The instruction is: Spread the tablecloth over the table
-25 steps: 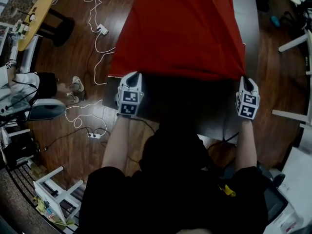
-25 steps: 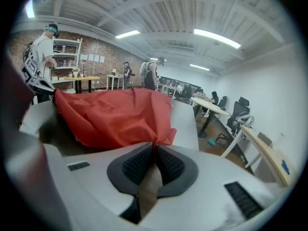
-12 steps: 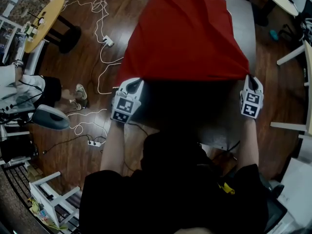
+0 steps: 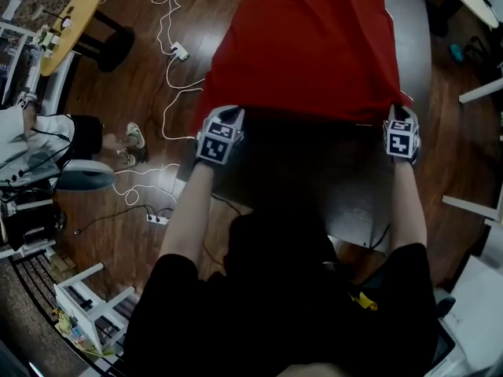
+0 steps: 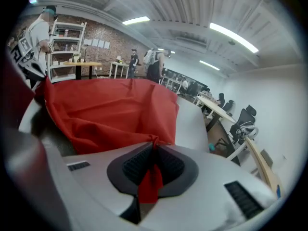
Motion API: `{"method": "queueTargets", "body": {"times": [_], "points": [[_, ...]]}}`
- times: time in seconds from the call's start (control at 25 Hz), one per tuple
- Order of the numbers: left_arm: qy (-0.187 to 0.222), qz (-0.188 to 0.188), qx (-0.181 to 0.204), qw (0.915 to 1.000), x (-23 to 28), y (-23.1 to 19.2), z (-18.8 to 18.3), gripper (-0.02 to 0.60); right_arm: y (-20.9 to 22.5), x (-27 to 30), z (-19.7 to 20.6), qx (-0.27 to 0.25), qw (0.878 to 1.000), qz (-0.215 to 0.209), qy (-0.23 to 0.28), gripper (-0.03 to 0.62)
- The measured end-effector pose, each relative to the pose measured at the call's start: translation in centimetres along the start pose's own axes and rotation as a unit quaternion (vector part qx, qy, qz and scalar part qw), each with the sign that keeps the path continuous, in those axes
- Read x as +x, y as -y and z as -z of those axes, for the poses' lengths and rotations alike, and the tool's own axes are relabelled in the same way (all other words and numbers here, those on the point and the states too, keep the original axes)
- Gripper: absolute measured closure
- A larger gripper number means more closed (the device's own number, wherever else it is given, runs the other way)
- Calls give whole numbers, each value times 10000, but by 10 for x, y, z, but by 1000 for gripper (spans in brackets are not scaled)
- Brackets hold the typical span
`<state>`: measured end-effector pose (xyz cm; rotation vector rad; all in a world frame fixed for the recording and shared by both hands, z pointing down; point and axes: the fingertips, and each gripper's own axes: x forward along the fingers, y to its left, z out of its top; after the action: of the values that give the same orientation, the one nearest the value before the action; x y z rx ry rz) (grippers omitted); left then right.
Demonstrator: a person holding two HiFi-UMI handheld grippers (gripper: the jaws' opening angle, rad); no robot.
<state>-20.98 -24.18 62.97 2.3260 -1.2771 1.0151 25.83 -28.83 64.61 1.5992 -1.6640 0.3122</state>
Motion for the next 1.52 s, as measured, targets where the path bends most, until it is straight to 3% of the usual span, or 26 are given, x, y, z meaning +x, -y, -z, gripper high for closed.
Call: {"method": "queueTargets", "body": {"times": [0.08,0.16,0.28,0.48,0.64,0.72,0.8,0.88,0.92,1.0,1.04,1.24,1.36,1.52], "points": [[-219,44,-73,9997,14,-4,11,580,-18,18,15,-94,9992,-185,-343,542],[-293,75,-74,9995,24,-9,14,580,-31,27,18,-91,9980,-387,-491,439],[-269,71,-202,9994,30,-22,13,580,-35,12,3,-17,9991,-415,-81,365],[-28,140,-500,9986,41,-33,-3,580,-30,-47,8,-217,9980,-162,570,365],[-54,169,-501,9986,49,-37,-6,580,-49,-58,44,-405,9987,-246,169,365],[-40,185,-550,9983,49,-37,-6,580,-55,-49,66,-102,9993,-261,-247,365],[-10,229,-594,9980,47,-34,-4,580,-58,-41,80,602,9961,-341,-540,365],[25,290,-609,9977,45,-30,-2,580,-60,-35,82,1304,9883,-414,-679,351],[37,320,-601,9977,44,-29,-2,580,-61,-30,81,1518,9848,-408,-732,307],[60,383,-567,9976,43,-27,1,580,-62,-21,81,1729,9813,-309,-787,307],[70,413,-548,9976,43,-27,2,580,-60,-17,80,1805,9803,-210,-771,316],[105,562,-357,9977,39,-27,1,580,-39,-30,76,1851,9799,350,-650,550],[181,607,-106,9979,32,-27,-6,580,-18,-50,66,1652,9828,692,-447,574],[412,709,467,9955,13,-8,-30,580,26,-84,68,1791,9778,1064,-218,574]]}}
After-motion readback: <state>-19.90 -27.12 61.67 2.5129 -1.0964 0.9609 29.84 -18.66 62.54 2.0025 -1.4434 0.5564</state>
